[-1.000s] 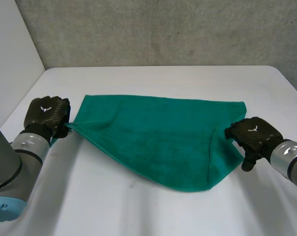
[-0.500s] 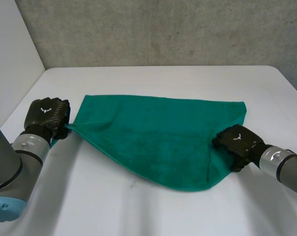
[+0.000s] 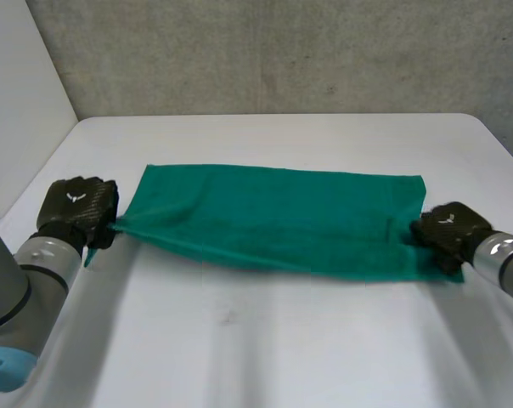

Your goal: Fold the towel.

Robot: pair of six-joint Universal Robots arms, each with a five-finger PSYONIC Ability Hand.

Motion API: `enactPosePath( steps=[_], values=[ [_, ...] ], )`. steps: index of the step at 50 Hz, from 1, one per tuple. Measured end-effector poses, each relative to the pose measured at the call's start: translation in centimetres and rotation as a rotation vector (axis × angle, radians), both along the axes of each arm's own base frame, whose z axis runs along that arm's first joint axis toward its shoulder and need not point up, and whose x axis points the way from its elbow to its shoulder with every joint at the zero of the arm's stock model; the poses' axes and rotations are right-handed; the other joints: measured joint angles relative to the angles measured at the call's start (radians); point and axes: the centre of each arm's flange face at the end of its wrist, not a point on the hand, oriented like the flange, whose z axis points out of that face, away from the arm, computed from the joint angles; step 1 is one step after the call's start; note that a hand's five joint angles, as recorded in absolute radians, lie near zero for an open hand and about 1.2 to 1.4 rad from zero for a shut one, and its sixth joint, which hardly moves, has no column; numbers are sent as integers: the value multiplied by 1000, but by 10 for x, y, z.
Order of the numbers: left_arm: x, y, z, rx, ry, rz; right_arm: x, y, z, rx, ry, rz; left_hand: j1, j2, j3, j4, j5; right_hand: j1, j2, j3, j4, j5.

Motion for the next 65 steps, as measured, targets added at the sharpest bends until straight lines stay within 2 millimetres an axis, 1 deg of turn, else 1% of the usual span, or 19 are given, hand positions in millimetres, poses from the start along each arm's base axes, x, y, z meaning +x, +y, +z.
enactPosePath(
  steps=[5, 12, 16, 20, 26, 27, 30, 32, 33, 36, 41, 43, 46, 47, 49, 53, 63, 64, 65],
  values=[
    [8, 21, 4, 108, -34, 9, -17, 21, 16, 133, 81, -78, 0, 0, 0, 0, 0, 0, 0, 0, 0, 0],
    [24, 72, 11, 303, -139, -1, -37, 57, 36, 273, 234, -68, 0, 0, 0, 0, 0, 0, 0, 0, 0, 1],
    [25, 87, 9, 335, -185, -36, -39, 63, 40, 268, 263, -42, 0, 0, 0, 0, 0, 0, 0, 0, 0, 1],
    [22, 88, 6, 333, -197, -70, -37, 61, 42, 240, 249, -36, 0, 0, 0, 0, 0, 0, 0, 0, 0, 6],
    [16, 69, 4, 294, -188, -92, -35, 48, 45, 185, 189, -63, 0, 0, 0, 0, 0, 0, 0, 0, 0, 10],
    [12, 53, 4, 260, -180, -93, -34, 38, 44, 161, 151, -85, 0, 0, 0, 0, 0, 0, 0, 0, 0, 11],
    [8, 37, 4, 231, -174, -90, -33, 27, 44, 145, 115, -105, 0, 0, 0, 0, 0, 0, 0, 0, 0, 11],
    [4, 15, 1, 199, -169, -85, -31, 12, 44, 129, 71, -126, 0, 0, 0, 0, 0, 0, 0, 0, 0, 11],
    [4, 15, 1, 199, -169, -85, -31, 12, 44, 129, 71, -126, 0, 0, 0, 0, 0, 0, 0, 0, 0, 11],
    [-4, -16, -8, 174, -170, -80, -25, -9, 42, 106, 18, -145, 0, 0, 0, 0, 0, 0, 0, 0, 0, 11],
    [-10, -37, -20, 168, -178, -65, -19, -28, 39, 86, -15, -154, 0, 0, 0, 0, 0, 0, 0, 0, 0, 11],
    [-15, -56, -33, 169, -193, -28, -13, -49, 32, 68, -41, -164, 0, 0, 0, 0, 0, 0, 0, 0, 0, 11],
    [-16, -60, -36, 169, -196, -18, -11, -54, 30, 64, -46, -165, 0, 0, 0, 0, 0, 0, 0, 0, 0, 11],
    [-20, -69, -42, 168, -203, 2, -6, -64, 25, 54, -55, -169, 0, 0, 0, 0, 0, 0, 0, 0, 0, 11],
    [-22, -72, -45, 165, -204, 6, -3, -69, 23, 49, -57, -171, 0, 0, 0, 0, 0, 0, 0, 0, 0, 11],
    [-38, -90, -52, 116, -194, 2, 10, -87, 15, 0, -51, -183, 0, 0, 0, 0, 0, 0, 0, 0, 0, 11],
    [-57, -116, -57, 1, -167, -14, 20, -110, 5, -79, -31, -207, -1, -1, 0, 0, 0, 0, -1, 0, 0, 11],
    [-60, -117, -59, -13, -164, -25, 23, -113, 3, -89, -29, -207, -233, -261, -237, -242, -183, -52, -105, -109, -117, -76],
    [-62, -118, -60, -16, -163, -30, 24, -114, 3, -92, -29, -205, -349, -368, -344, -352, -288, -103, -168, -171, -180, -131]
  ],
)
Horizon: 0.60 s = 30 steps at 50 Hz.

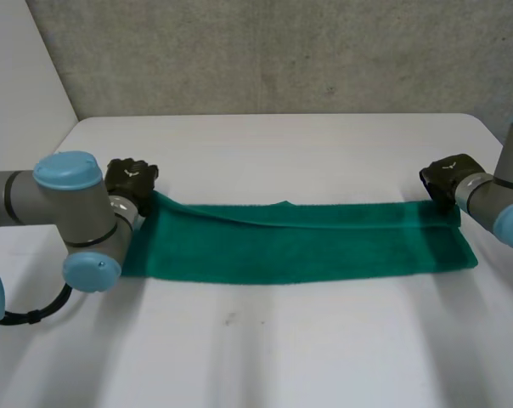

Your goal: Fold the towel.

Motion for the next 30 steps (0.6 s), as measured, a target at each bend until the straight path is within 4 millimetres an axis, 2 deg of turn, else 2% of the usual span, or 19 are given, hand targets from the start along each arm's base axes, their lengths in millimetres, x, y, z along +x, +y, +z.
enactPosePath(
  steps=[1, 3, 4, 5, 6, 7, 8, 13, 14, 23, 30],
  values=[
    [-1, 0, -1, -3, 1, -5, 1, -1, 0, -2, 0, 1, -33, -15, -31, -32, -32, -51, -65, -63, -62, -58],
    [-4, 1, -2, -5, 2, -18, 3, -1, -1, -5, 1, 3, -209, -209, -208, -213, -213, -51, -65, -63, -62, -58],
    [-6, 2, -3, -4, 2, -26, 4, -1, -1, -6, 0, 4, -415, -390, -405, -412, -412, -264, -285, -294, -291, -278],
    [-7, 4, -4, -4, 2, -31, 5, -1, -1, -7, -2, 5, -415, -390, -405, -412, -412, -466, -481, -489, -486, -472],
    [-11, 7, -5, 1, -1, -45, 7, 0, -1, -6, -7, 7, -589, -588, -599, -605, -596, -497, -521, -529, -526, -513],
    [-12, 9, -6, 3, -3, -51, 8, 0, -1, -4, -9, 8, -599, -601, -617, -623, -612, -622, -712, -720, -710, -702],
    [-14, 11, -7, 5, -6, -57, 9, 1, -1, -2, -11, 10, -602, -623, -636, -641, -624, -654, -755, -768, -764, -760],
    [-18, 18, -8, 8, -26, -77, 12, 5, -2, 10, -22, 22, -602, -630, -640, -645, -624, -665, -786, -799, -783, -786],
    [-19, 21, -7, 5, -42, -84, 16, 11, -1, 23, -32, 45, -602, -631, -640, -645, -624, -665, -786, -799, -783, -786],
    [-18, 21, -2, -10, -55, -79, 22, 29, 7, 52, -46, 122, -602, -631, -640, -645, -624, -665, -786, -799, -783, -786],
    [-18, 21, -2, -8, -52, -76, 22, 23, 0, 29, -14, 141, -602, -631, -640, -645, -624, -665, -786, -799, -783, -786]
  ],
)
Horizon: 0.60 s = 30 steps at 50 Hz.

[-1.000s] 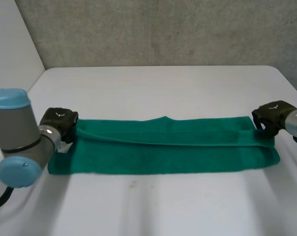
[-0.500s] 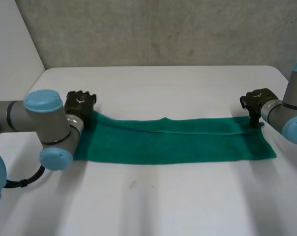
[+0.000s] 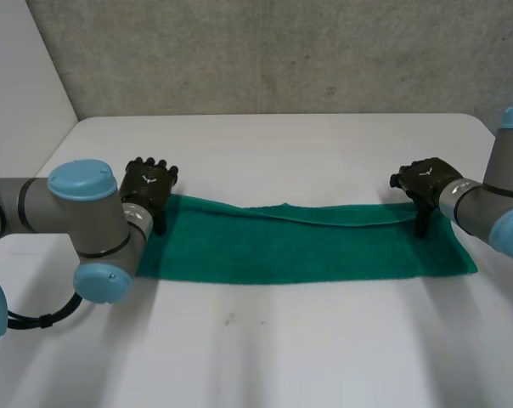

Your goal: Fold the towel.

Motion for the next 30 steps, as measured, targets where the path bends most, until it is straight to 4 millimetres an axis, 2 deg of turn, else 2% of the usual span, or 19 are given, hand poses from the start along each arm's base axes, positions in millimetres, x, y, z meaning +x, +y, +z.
enactPosePath(
  steps=[2, 3, 6, 10, 11, 12, 17, 21, 24, 29, 30],
  values=[
    [0, 0, 0, 1, 0, 0, 0, -3, -2, -11, 6, 0, 0, 0, 0, 0, 0, 0, 0, 0, 0, 0],
    [0, 1, -1, 6, 0, 1, 0, -14, -8, -48, 17, -10, 0, 0, 0, 0, 0, 0, 0, 0, 0, 0],
    [1, 3, -2, 11, -1, 1, 0, -25, -11, -94, 22, -30, 0, 0, 0, 0, 0, 0, 0, 0, 0, 0],
    [2, 5, -2, 18, -1, 1, -1, -46, -3, -228, 11, -82, 0, 0, 0, 0, 0, 0, 0, 0, 0, 0],
    [2, 5, -2, 18, -1, 1, -1, -46, -3, -228, 11, -82, 0, 0, 0, 0, 0, 0, 0, 0, 0, 0],
    [3, 7, -2, 20, -1, 2, -2, -56, 3, -300, -11, -113, 0, 0, 0, 0, 0, 0, 0, 0, 0, 0],
    [4, 10, 1, 21, -1, 5, -5, -65, 10, -370, -76, -169, 0, 0, 0, 0, 0, 0, 0, 0, 0, 0],
    [6, 12, 5, 20, 1, 7, -9, -62, 15, -367, -123, -196, 0, 0, 0, 0, 0, 0, 0, 0, 0, 0],
    [8, 17, 12, 16, 4, 8, -12, -48, 28, -329, -167, -208, 0, 0, 0, 0, 0, 0, 0, 0, 0, 0],
    [9, 19, 15, 14, 5, 8, -13, -36, 33, -291, -175, -200, 0, 0, 0, 0, 0, 0, 0, 0, 0, 0],
    [12, 26, 24, 11, 9, 8, -16, -2, 34, -151, -170, -158, 0, 0, 0, 0, 0, 0, 0, -2, 0, 0]
  ],
)
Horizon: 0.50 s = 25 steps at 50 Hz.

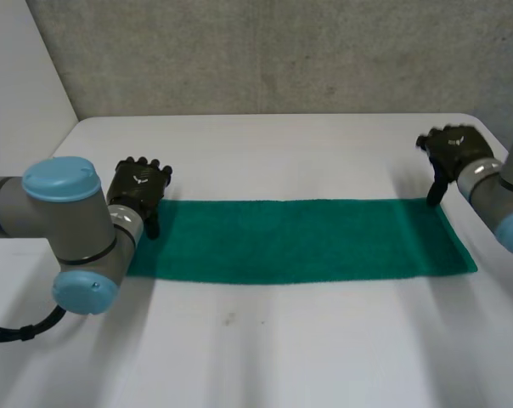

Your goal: Fold the towel.

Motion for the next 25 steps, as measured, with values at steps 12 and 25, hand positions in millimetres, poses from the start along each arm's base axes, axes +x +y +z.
enactPosePath(
  steps=[12, 25],
  values=[
    [9, 27, 20, 23, 79, 10, -44, 61, -24, 262, -1, 20, 0, 0, 0, 0, 0, 23, 47, 56, 38, 38],
    [17, 47, 21, 62, 108, 11, -67, 67, -46, 308, -2, 4, 0, 0, 0, 0, 0, 283, 341, 347, 329, 301]
  ],
)
